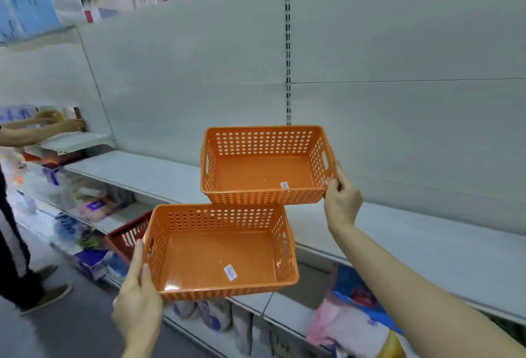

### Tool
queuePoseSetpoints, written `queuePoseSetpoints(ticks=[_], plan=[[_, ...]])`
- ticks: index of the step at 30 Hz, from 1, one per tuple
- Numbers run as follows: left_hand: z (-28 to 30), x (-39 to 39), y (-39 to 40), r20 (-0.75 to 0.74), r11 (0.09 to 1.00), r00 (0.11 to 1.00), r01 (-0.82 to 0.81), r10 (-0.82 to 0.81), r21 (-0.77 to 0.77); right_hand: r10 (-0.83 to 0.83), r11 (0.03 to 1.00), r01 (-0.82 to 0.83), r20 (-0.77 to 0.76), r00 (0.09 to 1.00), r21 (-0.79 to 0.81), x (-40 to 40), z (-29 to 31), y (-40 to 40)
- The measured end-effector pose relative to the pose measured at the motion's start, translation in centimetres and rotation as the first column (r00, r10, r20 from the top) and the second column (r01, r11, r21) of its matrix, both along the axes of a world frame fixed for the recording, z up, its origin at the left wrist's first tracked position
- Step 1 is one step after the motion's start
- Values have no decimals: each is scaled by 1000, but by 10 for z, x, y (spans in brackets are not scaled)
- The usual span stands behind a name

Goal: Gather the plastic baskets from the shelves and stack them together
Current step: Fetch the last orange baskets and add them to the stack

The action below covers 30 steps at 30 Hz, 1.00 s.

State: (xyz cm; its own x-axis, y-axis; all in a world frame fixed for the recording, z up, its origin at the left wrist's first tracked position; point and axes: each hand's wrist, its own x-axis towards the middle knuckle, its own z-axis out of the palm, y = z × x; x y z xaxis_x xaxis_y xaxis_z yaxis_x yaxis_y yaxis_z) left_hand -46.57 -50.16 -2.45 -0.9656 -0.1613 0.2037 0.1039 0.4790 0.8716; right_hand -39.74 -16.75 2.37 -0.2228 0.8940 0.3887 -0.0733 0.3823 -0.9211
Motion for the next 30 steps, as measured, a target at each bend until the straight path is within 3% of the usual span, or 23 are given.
queuePoseSetpoints(ticks=[8, 18, 30], plan=[[2, 59, 34, -40, 974, 974, 221, -223, -45, -235, 970, 232, -46, 971, -71, 141, 7, 3], [20, 164, 111, -109, 912, 914, 400, -390, 90, -438, 899, 435, -135, 889, -54, 303, 34, 37], [37, 305, 209, -146, 878, 907, 419, -394, 231, -356, 926, 373, -198, 913, 53, 467, 64, 111]])
